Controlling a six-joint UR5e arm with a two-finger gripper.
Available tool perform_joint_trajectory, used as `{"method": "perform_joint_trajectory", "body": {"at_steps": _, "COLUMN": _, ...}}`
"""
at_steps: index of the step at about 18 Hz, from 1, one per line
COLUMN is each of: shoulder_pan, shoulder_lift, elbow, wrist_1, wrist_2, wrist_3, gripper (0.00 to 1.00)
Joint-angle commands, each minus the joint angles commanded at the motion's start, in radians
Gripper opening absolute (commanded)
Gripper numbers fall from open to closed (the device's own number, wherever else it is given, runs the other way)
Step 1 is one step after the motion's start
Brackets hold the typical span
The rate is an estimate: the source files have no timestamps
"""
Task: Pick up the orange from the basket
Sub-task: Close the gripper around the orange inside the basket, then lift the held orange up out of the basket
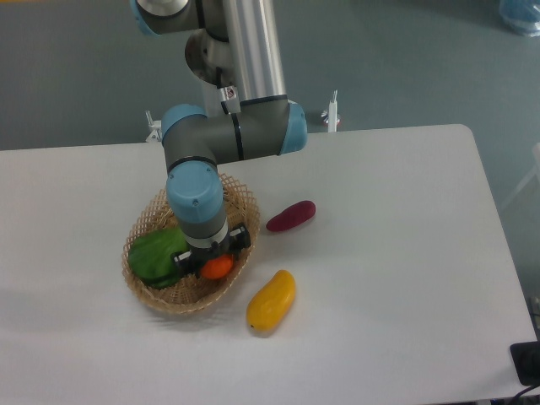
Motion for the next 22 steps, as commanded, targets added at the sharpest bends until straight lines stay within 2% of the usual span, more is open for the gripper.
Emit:
{"method": "perform_joint_trajectory", "body": {"at_steps": 11, "shoulder_pan": 0.0, "shoulder_lift": 0.024, "elbow": 0.003, "wrist_1": 0.0, "wrist_2": 0.002, "wrist_3": 0.003, "gripper": 0.79}}
{"method": "perform_joint_trajectory", "body": {"at_steps": 16, "shoulder_pan": 0.003, "shoulder_lift": 0.08, "elbow": 0.032, "wrist_1": -0.012, "wrist_2": 0.002, "wrist_3": 0.017, "gripper": 0.78}}
{"method": "perform_joint_trajectory", "body": {"at_steps": 20, "shoulder_pan": 0.002, "shoulder_lift": 0.1, "elbow": 0.058, "wrist_1": -0.017, "wrist_2": 0.055, "wrist_3": 0.107, "gripper": 0.77}}
{"method": "perform_joint_trajectory", "body": {"at_steps": 22, "shoulder_pan": 0.005, "shoulder_lift": 0.121, "elbow": 0.08, "wrist_1": -0.015, "wrist_2": 0.06, "wrist_3": 0.193, "gripper": 0.76}}
